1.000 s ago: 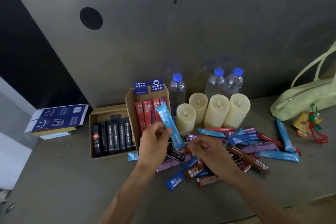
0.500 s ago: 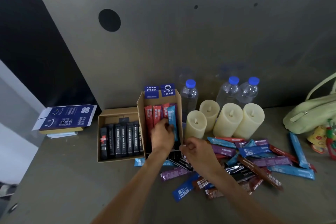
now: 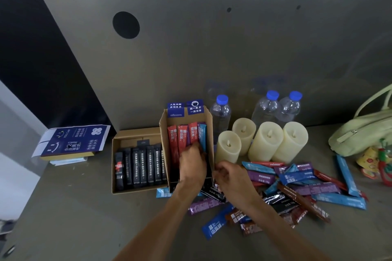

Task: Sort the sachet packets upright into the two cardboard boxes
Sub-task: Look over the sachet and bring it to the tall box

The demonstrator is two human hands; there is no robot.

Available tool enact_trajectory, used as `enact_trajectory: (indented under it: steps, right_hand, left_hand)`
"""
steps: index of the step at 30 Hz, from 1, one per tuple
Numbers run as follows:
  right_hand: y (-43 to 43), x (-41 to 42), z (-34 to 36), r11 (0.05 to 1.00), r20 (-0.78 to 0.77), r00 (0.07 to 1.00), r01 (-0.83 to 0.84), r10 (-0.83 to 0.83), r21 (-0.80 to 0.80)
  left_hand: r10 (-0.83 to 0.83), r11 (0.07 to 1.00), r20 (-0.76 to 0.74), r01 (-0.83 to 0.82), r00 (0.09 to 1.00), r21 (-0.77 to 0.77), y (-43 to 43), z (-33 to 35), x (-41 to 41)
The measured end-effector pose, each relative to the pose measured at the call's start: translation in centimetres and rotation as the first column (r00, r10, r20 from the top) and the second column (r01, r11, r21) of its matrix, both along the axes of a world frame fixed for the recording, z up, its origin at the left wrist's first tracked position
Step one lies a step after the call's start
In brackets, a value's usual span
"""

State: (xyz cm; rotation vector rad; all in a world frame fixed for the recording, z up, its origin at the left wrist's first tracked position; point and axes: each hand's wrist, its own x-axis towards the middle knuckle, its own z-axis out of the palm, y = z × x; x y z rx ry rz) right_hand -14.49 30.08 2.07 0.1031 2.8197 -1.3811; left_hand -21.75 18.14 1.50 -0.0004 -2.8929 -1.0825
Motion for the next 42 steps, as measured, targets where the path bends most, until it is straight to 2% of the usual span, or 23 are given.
enact_trajectory:
  steps: [14, 30, 32, 37, 40, 42]
  right_hand:
    - [0.1, 0.0, -0.3, 1.0, 0.025, 1.0, -0.003, 0.003, 0.003]
    - [2.7, 2.5, -1.0, 0.999, 0.029, 0.999, 0.033, -0.034, 0.043]
    - [3.7, 3.6, -1.1, 0.998, 0.03, 0.998, 0.048, -0.05, 0.045]
    - [5.8, 6.5, -1.3, 0.99, 0.048, 0.996, 0.073, -0.079, 0.122]
    - [6.6, 8.1, -1.4, 0.984, 0.034, 0.994, 0.095, -0.101, 0.149]
    - [7.0, 9.0, -1.6, 0.98, 0.015, 0.992, 0.12, -0.124, 0.158]
  left_hand:
    - [-0.067, 0.992, 0.019, 0.068, 0.998, -0.109, 0.2, 0.3, -1.0]
    - [-0.134, 0.989, 0.021, 0.132, 0.991, 0.069, -1.5, -0.1, 1.3]
    - [-0.132, 0.985, -0.008, 0.133, 0.991, 0.108, -2.1, -0.2, 2.8]
    - [-0.171, 0.955, -0.195, 0.212, 0.966, 0.208, -4.2, -0.3, 8.4]
    - [-0.203, 0.947, -0.158, 0.235, 0.966, 0.219, -5.2, -1.4, 11.4]
    - [-0.263, 0.948, -0.087, 0.274, 0.961, 0.16, -5.1, -2.5, 12.5]
